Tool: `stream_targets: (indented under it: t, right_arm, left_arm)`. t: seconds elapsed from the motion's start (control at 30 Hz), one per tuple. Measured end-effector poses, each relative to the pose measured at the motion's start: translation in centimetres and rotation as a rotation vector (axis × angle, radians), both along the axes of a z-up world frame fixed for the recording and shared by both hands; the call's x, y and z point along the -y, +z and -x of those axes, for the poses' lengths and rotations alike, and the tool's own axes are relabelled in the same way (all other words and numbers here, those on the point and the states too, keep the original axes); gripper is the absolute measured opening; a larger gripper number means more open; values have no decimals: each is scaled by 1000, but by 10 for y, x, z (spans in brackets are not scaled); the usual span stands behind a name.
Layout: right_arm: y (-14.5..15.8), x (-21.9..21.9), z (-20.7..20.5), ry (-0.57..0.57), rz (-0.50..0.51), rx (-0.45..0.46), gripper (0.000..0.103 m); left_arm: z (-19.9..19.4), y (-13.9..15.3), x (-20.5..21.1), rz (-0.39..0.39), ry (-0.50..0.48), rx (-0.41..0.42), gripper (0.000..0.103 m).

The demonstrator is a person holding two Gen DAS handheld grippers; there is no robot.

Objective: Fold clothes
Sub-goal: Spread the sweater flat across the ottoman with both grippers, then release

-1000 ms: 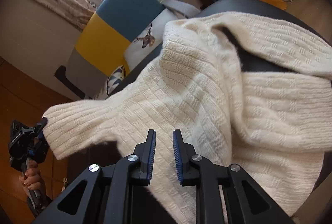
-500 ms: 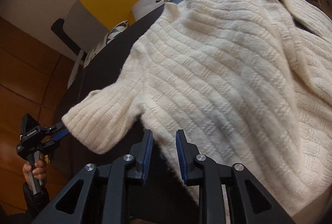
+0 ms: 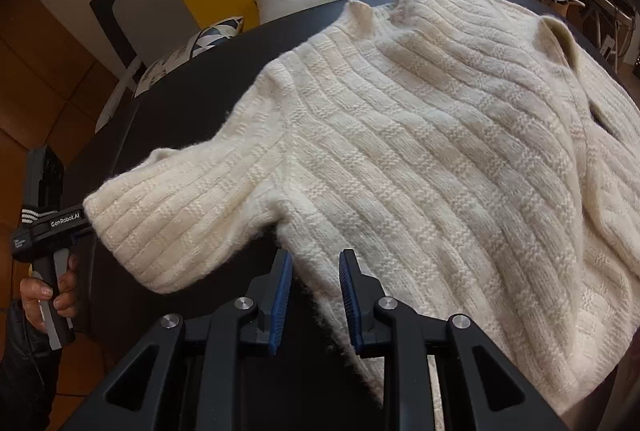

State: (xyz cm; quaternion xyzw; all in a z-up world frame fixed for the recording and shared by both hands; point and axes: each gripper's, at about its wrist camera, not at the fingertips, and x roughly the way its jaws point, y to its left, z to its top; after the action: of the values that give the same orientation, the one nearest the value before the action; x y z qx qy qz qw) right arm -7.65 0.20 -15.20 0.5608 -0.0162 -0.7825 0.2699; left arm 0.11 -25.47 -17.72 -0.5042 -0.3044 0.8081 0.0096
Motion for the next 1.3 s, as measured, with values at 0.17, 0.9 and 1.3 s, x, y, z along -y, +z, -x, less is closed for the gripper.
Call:
stream_targets:
  t: [0.17,0.9,1.3]
  right_arm:
    - [-19,-4,9,-74,-11,40,24]
    - [-29,6,0,-100,8,-17,25]
    - [-27,14,-9,-74,-47,-54,26]
  left_arm:
    - [-16,26,5,-22,105,-112,11]
    - [-217,35,89,194,376,4,35]
    - [-200,0,41,287,211,53,50]
